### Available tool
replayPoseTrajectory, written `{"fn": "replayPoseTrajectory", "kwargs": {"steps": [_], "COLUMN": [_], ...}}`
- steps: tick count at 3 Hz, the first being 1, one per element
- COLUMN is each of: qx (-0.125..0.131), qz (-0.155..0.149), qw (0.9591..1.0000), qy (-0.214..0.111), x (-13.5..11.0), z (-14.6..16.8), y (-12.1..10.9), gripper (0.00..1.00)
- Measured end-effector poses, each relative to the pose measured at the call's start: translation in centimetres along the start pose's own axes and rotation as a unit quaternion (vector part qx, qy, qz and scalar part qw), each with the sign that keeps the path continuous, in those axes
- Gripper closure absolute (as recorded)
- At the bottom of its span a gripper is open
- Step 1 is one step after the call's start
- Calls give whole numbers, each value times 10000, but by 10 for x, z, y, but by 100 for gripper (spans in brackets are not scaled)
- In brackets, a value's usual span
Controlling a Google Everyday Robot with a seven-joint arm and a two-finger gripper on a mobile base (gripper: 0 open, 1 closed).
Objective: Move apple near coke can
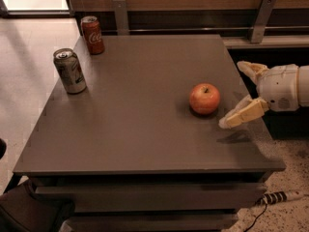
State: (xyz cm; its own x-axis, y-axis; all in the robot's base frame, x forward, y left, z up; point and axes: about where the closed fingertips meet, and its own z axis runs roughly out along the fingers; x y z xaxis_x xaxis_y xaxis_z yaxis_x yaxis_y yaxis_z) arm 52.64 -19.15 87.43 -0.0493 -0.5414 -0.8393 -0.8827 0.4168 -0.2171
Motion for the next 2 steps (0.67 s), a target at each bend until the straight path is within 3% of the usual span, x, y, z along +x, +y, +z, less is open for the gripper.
{"fn": "replayPoseTrajectory", "kwargs": {"steps": [1,2], "qx": [-55,-97], "qz": [385,558], "qw": [9894,9817], "qy": [-1396,-1817], "x": [-29,-42], "z": [26,31], "y": [-3,-1], "gripper": [0,0]}}
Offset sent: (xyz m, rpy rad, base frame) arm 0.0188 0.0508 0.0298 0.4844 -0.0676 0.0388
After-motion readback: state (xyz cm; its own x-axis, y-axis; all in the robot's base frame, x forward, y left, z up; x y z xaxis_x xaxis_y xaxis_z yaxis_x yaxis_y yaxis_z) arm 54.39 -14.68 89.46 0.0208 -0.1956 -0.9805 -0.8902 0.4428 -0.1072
